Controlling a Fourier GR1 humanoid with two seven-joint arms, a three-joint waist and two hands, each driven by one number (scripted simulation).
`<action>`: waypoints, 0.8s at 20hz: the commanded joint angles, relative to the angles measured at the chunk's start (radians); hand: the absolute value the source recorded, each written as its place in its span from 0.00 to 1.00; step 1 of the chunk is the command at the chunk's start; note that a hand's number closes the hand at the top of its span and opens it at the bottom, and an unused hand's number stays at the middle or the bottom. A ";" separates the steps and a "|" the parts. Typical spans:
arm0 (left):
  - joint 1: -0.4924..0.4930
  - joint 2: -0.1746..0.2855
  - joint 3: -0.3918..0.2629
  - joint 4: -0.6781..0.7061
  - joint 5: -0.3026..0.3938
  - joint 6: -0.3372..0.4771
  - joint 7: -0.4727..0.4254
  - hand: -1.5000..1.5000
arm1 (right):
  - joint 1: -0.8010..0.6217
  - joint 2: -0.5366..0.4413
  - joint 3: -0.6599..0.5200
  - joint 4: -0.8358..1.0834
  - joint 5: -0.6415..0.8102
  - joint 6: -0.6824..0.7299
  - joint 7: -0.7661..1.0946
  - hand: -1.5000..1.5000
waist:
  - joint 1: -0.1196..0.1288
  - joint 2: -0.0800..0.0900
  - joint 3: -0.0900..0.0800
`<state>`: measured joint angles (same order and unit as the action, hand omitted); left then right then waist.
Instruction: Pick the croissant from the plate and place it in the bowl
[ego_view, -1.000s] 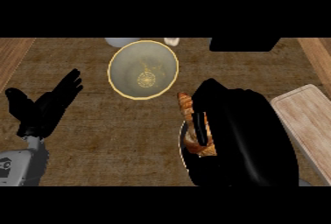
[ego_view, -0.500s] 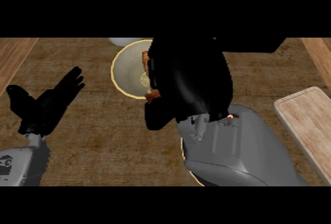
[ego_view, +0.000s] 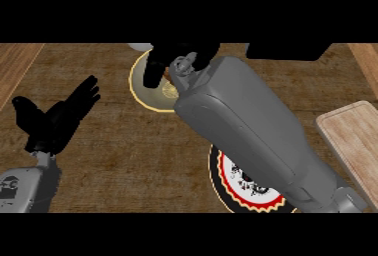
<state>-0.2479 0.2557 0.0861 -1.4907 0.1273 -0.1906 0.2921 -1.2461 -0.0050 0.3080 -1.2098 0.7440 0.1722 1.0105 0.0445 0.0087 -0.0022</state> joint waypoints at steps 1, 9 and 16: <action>-0.014 0.003 0.005 0.025 -0.006 -0.008 -0.024 0.50 | -0.054 0.005 0.005 0.233 0.006 -0.183 -0.031 1.00 | 0.004 0.005 0.000; -0.030 0.013 0.009 -0.004 0.012 -0.021 0.018 0.50 | -0.125 0.005 -0.132 0.609 -0.028 -0.339 -0.277 1.00 | 0.022 0.016 0.000; -0.056 -0.010 -0.021 0.029 -0.018 -0.019 -0.016 0.50 | -0.121 0.005 -0.167 0.792 -0.107 -0.441 -0.469 1.00 | 0.057 0.034 0.000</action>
<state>-0.2920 0.2428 0.0691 -1.4811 0.1131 -0.1962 0.2943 -1.3530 -0.0002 0.1693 -0.5223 0.6613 -0.2215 0.6345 0.0876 0.0338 -0.0017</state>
